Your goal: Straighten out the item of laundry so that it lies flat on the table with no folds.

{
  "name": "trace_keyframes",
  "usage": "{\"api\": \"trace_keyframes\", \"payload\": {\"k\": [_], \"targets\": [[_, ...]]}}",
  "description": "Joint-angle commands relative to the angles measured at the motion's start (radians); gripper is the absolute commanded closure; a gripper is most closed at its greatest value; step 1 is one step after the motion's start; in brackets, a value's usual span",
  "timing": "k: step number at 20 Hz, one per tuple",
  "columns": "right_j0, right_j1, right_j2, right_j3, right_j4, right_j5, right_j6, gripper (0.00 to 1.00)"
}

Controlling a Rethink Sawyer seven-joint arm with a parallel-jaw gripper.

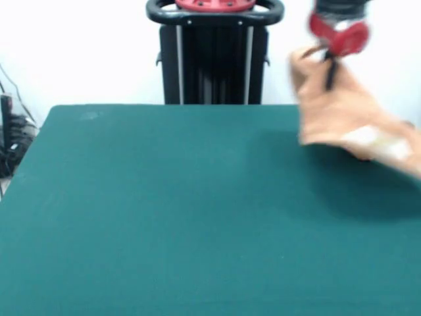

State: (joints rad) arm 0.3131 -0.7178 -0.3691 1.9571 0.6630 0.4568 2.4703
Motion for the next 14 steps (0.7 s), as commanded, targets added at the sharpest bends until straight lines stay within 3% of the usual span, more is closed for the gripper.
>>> {"api": "trace_keyframes", "payload": {"k": [1,7,14], "targets": [[-0.085,0.093,0.14,-0.022,-0.192,-0.152,-0.156,1.0],[-0.08,0.149,0.114,-0.08,-0.31,-0.218,-0.051,1.0],[-0.112,0.214,0.071,-0.184,-0.432,-0.271,-0.042,1.0]]}}
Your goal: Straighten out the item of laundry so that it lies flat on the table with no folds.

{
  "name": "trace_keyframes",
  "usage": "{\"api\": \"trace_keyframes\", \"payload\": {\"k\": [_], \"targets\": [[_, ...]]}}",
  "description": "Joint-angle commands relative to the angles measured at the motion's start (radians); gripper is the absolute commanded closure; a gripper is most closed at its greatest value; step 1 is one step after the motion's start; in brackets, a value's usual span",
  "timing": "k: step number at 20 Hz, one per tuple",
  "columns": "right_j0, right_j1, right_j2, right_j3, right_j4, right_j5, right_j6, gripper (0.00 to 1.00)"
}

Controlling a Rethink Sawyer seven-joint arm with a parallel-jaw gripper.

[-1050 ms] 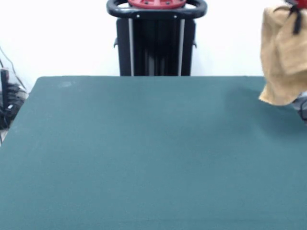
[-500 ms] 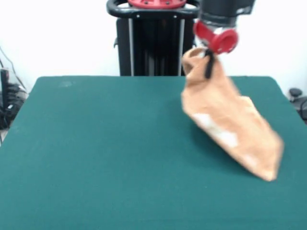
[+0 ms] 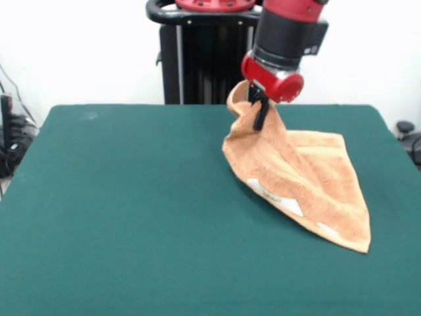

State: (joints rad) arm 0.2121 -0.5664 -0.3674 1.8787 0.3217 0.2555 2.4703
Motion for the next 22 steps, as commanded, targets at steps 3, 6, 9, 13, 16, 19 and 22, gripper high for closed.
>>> {"api": "trace_keyframes", "payload": {"k": [3,6,9,13,16,19,22], "targets": [[-0.01,0.078,0.041,-0.15,-0.151,-0.099,-0.046,1.0],[0.002,0.099,0.001,-0.205,-0.213,-0.087,-0.064,1.0],[0.002,0.104,-0.01,-0.245,-0.262,-0.004,-0.058,0.0],[-0.019,0.095,0.015,-0.258,-0.238,0.077,-0.005,0.0],[-0.047,0.081,0.06,-0.265,-0.242,0.104,-0.008,0.0],[-0.071,0.05,0.098,-0.25,-0.245,0.101,-0.02,0.0],[-0.096,0.009,0.141,-0.202,-0.24,0.072,-0.012,0.0]]}}
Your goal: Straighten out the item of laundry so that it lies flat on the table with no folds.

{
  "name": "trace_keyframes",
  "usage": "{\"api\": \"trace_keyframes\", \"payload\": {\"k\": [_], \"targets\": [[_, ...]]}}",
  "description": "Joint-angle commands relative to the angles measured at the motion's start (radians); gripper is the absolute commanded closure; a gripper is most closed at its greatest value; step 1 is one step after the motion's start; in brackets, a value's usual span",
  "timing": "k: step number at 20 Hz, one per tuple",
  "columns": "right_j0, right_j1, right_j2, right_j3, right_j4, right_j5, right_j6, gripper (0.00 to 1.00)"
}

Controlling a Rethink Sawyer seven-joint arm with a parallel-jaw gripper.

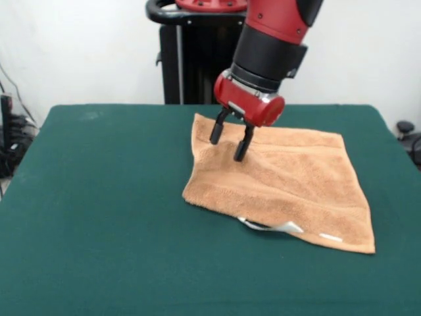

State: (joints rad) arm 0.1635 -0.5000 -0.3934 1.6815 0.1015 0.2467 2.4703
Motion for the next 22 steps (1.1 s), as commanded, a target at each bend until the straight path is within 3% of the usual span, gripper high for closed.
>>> {"api": "trace_keyframes", "payload": {"k": [1,11,15,19,22], "targets": [[-0.043,-0.06,0.164,-0.003,-0.018,0.08,-0.003,0.0],[0.001,-0.077,0.129,-0.034,0.009,0.035,0.078,0.0],[-0.028,-0.061,0.186,-0.007,0.015,0.034,0.069,0.0],[-0.048,-0.022,0.227,0.014,0.017,-0.032,0.086,0.0],[-0.035,0.044,0.217,-0.025,0.031,-0.072,0.118,0.0]]}}
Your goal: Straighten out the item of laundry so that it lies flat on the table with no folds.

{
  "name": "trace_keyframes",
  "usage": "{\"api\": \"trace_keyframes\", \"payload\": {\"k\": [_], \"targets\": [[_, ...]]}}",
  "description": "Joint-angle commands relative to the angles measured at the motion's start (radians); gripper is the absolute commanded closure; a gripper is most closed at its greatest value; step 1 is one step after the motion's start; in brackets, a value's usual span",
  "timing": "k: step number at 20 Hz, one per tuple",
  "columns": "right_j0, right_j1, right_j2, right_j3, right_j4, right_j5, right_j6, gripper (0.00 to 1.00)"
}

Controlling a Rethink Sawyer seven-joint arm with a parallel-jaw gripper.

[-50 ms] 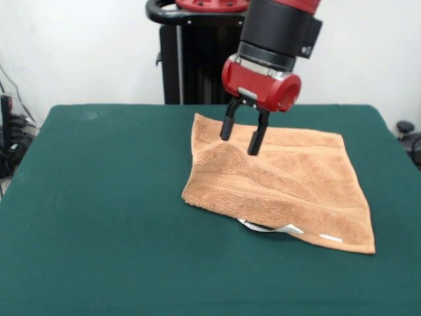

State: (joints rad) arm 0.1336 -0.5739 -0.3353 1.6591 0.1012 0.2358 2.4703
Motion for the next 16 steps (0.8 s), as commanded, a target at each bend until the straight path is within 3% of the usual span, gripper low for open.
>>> {"api": "trace_keyframes", "payload": {"k": [1,5,16], "targets": [[-0.006,0.145,0.162,-0.017,0.033,-0.087,0.123,0.0],[0.041,0.215,0.094,-0.062,0.055,-0.098,0.161,0.0],[0.166,0.286,-0.083,-0.057,0.191,-0.192,0.257,0.0]]}}
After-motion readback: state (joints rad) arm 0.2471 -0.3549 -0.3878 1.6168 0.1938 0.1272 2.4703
